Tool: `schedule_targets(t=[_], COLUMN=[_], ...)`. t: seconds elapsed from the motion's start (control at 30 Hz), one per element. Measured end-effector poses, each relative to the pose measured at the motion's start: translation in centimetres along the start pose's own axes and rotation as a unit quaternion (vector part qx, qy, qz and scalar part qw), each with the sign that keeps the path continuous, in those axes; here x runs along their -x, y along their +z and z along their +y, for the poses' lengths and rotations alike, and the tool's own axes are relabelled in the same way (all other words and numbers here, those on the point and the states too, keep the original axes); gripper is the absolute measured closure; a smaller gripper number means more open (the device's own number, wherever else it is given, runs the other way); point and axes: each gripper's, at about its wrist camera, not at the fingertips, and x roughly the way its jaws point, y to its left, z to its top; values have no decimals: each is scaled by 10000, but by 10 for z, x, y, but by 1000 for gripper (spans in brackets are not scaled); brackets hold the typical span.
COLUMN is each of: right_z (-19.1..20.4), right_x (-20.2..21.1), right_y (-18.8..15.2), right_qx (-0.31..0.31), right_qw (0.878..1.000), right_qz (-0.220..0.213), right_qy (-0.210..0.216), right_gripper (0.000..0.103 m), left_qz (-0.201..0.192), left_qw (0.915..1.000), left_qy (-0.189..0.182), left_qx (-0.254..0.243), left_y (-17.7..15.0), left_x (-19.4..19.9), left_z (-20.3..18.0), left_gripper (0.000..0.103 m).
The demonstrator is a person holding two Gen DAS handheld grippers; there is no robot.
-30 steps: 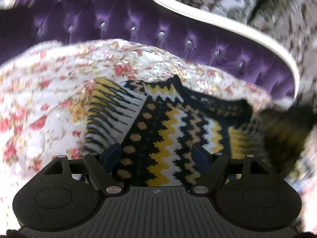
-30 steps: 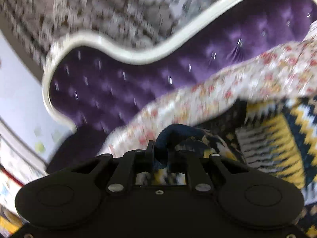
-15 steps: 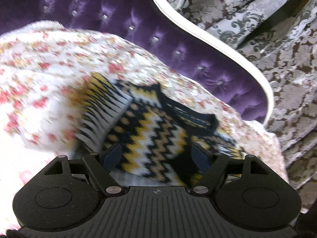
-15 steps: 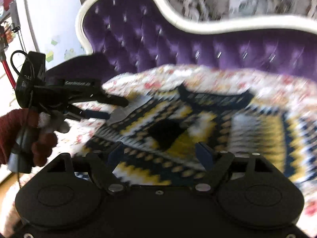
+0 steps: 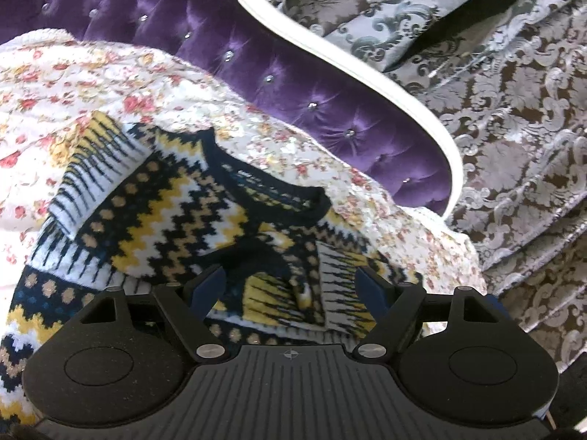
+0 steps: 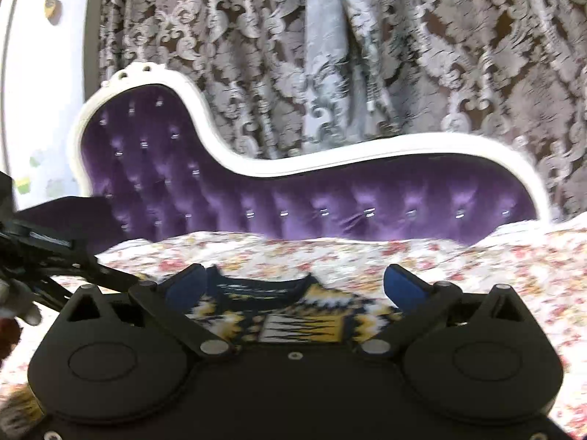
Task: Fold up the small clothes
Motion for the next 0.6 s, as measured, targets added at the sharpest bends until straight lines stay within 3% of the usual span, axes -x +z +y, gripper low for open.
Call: schedule_targets(t=[0.23,0.47,0.6], right_z=[-14,-30,-29], right_x=[3,9,9], right_y=[1,4,3], right_qx=[-178,-496,-476], right_qw=[9996,9982,9982], right_qz=[54,40,95], right_qy=[-226,-336,-356], right_gripper=[0,0,0], left_qz=[155,514,713], left_qw=[9997,9960,9898], left_qy=[-42,-385,-675], left_qx=[174,618,1034], left_y=[5,1,-6], left_x=[-9,-25,-43], left_z=[6,17,23], left_gripper=[6,6,6])
